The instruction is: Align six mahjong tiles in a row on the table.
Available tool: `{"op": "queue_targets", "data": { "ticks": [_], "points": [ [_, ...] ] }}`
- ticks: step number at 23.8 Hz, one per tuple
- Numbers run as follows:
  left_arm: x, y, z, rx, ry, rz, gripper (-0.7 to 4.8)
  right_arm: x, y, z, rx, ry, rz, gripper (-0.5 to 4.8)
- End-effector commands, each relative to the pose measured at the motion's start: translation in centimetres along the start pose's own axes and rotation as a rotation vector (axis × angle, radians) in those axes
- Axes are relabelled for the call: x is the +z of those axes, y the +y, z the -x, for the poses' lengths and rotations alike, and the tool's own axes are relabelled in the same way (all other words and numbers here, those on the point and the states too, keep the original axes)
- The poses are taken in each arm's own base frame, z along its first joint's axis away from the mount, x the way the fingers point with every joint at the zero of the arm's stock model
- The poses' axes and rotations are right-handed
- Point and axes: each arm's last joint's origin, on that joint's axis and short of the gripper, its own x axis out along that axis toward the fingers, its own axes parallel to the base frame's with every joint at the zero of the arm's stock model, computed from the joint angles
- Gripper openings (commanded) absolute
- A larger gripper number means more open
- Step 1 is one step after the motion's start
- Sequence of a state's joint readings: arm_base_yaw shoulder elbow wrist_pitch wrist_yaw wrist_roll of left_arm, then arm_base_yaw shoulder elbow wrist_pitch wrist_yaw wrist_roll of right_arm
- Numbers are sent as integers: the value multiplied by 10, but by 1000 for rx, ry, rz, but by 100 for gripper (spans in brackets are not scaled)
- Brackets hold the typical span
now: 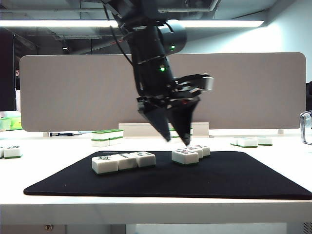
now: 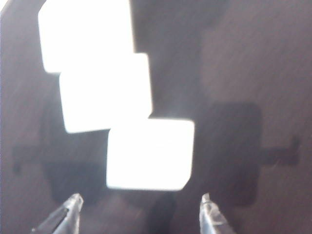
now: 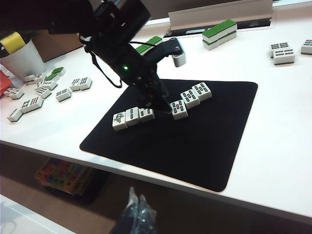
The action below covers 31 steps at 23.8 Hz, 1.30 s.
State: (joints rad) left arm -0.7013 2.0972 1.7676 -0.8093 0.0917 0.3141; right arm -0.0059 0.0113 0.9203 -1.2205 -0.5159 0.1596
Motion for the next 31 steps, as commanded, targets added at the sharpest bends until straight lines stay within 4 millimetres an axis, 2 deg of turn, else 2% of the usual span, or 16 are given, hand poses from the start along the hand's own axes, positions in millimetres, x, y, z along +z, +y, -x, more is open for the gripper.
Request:
{"op": "queue_targets", "data": {
  "ticks": [1,7,14,15,17,18,24,31],
  "points": [
    [5,0,-6,11,-49,8,323,0,1,3,3,-25,18,-1],
    [1,1,-25,-1,-11,14,323,0,1,3,3,-25,18,-1],
    [1,-2,-35,-8,3,8,303,0,1,3,3,-25,18,-1],
    [0,-2,-37,-7,5,8,281,0,1,3,3,-25,18,-1],
    [0,-2,-37,-7,5,8,193,0,1,3,3,-25,18,-1],
    [1,-2,-37,-6,2,8,175,0,1,3,3,-25,18,-1],
    [-1,0,-35,20,21,36,174,0,1,3,3,-25,18,-1],
    [-12,9,-29,136,141,51,174,0,1,3,3,-25,18,-1]
  ]
}}
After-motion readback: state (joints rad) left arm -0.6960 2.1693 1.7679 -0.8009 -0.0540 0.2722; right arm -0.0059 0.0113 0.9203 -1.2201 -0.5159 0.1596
